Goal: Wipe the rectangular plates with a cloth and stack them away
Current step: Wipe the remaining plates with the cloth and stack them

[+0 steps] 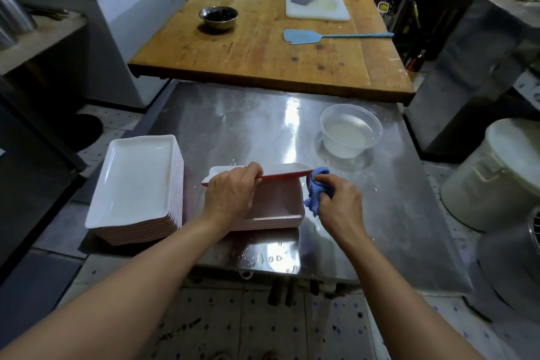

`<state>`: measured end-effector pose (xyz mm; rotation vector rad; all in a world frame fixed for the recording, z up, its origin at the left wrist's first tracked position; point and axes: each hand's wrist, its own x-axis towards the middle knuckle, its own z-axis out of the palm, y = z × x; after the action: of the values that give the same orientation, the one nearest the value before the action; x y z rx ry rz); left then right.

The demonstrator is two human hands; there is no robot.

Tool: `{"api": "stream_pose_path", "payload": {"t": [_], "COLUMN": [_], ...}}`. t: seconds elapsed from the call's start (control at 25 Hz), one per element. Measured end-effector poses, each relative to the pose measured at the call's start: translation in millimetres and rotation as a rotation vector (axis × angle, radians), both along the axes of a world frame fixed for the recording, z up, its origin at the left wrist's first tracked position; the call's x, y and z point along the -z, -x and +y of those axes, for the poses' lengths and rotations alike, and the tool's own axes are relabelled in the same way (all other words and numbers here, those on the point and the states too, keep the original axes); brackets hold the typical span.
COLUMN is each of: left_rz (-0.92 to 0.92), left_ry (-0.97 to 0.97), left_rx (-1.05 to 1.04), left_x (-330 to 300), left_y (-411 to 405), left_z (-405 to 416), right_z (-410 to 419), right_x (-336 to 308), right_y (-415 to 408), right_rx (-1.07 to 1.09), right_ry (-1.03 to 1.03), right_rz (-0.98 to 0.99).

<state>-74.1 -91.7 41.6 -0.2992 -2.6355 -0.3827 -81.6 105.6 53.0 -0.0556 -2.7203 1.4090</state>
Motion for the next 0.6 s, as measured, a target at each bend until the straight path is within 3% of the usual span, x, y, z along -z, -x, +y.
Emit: {"api": "stream_pose_path", "payload": {"t": [0.2, 0.44, 0.6], "left_rz": [-0.149, -0.193, -0.216], "left_ry": [-0.221, -0.859, -1.159], "left_rx": [-0.174, -0.271, -0.272], "left_x": [-22.7, -68.7, -102.5], "left_y": [23.5, 20.1, 10.9], "left_z": [5.3, -22.0, -36.5], "right_z": [-11.5, -30.9, -60.8], "right_x": [-22.2, -67.2, -111.6], "right_y": [-0.5, 14.0, 17.4], "right_rx": [0.054, 0.078, -0.009], "right_ry": [0.006, 0.082, 0.192], "right_rz": [0.154, 0.287, 0.426]}}
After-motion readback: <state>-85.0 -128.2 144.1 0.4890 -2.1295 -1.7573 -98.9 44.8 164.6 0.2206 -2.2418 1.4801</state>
